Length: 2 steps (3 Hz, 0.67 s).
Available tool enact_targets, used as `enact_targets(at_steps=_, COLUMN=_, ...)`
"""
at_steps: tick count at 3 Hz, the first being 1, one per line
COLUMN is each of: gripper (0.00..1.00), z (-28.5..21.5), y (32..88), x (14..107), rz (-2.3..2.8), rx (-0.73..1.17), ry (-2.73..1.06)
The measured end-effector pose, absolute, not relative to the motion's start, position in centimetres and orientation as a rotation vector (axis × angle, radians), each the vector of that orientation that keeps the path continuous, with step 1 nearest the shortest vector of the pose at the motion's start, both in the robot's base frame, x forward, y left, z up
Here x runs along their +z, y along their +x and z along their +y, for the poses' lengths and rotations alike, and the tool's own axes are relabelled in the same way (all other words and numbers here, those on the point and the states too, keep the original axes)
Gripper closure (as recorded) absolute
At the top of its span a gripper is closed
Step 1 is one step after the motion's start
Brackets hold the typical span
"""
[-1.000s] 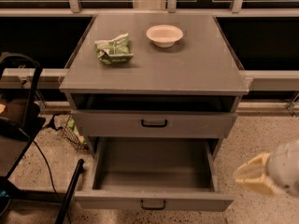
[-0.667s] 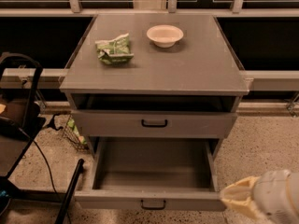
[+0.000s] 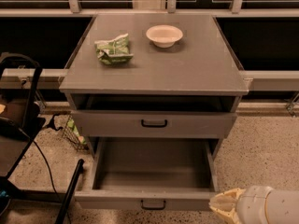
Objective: Close middle drawer
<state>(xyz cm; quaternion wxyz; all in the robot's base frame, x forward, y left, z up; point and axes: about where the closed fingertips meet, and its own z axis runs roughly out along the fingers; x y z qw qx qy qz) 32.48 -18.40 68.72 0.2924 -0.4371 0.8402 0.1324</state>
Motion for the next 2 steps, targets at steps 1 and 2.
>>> enact_targets(at_steps=1, gripper=1.0, z=-18.4, y=32.5, x=68.7, rz=2.239, rx=0.353, ry=-1.165)
enact_targets(at_steps=2, gripper=1.0, z=-18.9, y=32.8, x=66.4, rz=2.223, rx=0.305, ry=-1.177)
